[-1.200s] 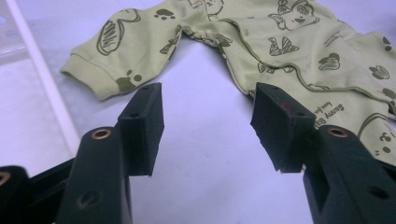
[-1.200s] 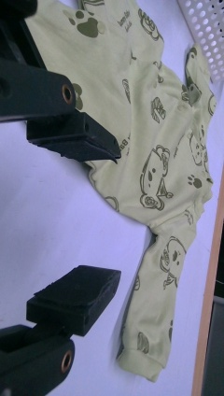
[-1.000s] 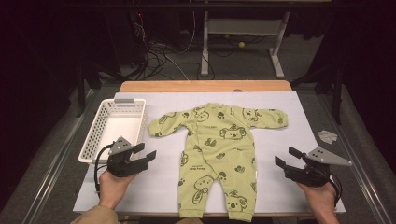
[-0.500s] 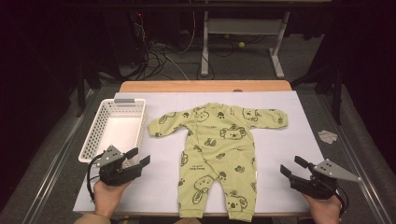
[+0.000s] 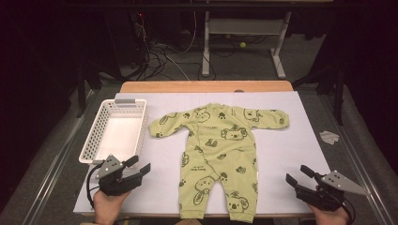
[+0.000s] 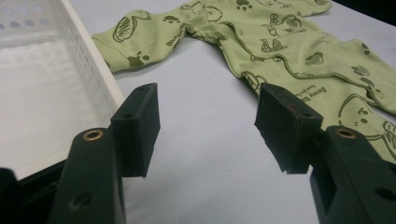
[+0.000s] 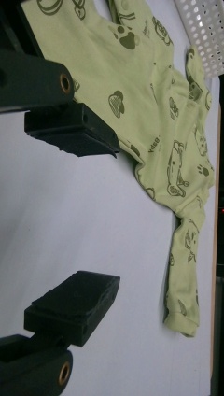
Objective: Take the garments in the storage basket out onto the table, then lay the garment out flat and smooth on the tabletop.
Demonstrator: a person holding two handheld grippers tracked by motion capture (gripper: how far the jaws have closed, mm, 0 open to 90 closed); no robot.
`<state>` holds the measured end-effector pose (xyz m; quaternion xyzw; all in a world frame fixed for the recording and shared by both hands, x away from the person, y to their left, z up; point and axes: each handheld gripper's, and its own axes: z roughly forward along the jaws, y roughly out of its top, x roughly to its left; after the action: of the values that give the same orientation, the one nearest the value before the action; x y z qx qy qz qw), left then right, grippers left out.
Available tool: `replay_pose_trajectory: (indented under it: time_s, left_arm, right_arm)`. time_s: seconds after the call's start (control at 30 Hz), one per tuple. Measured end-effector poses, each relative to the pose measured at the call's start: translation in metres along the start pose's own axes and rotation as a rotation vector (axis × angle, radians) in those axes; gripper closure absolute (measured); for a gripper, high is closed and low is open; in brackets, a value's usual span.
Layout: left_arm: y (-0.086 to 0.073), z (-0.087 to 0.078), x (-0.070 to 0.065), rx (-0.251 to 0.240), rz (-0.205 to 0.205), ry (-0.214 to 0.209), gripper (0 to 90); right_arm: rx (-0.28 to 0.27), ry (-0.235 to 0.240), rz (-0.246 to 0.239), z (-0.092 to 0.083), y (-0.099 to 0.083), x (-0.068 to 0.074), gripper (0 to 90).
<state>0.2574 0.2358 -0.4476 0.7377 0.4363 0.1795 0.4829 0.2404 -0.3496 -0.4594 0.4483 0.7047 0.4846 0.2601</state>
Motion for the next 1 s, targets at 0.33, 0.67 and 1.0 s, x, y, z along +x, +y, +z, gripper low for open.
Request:
replay_pose_trajectory:
  time_s: [0.33, 0.67, 1.0]
  left_arm:
    - [-0.004, -0.001, -0.004, 0.013, 0.002, -0.005, 37.1]
    - [0.003, 0.003, -0.015, 0.021, 0.019, -0.034, 37.1]
    - [0.018, 0.015, -0.025, 0.038, 0.033, -0.067, 37.2]
  right_arm:
    - [-0.011, -0.01, -0.012, -0.002, -0.001, 0.002, 32.1]
    - [-0.01, -0.006, -0.019, 0.0, 0.0, 0.003, 32.5]
    - [-0.022, 0.0, -0.028, -0.002, -0.001, 0.005, 32.9]
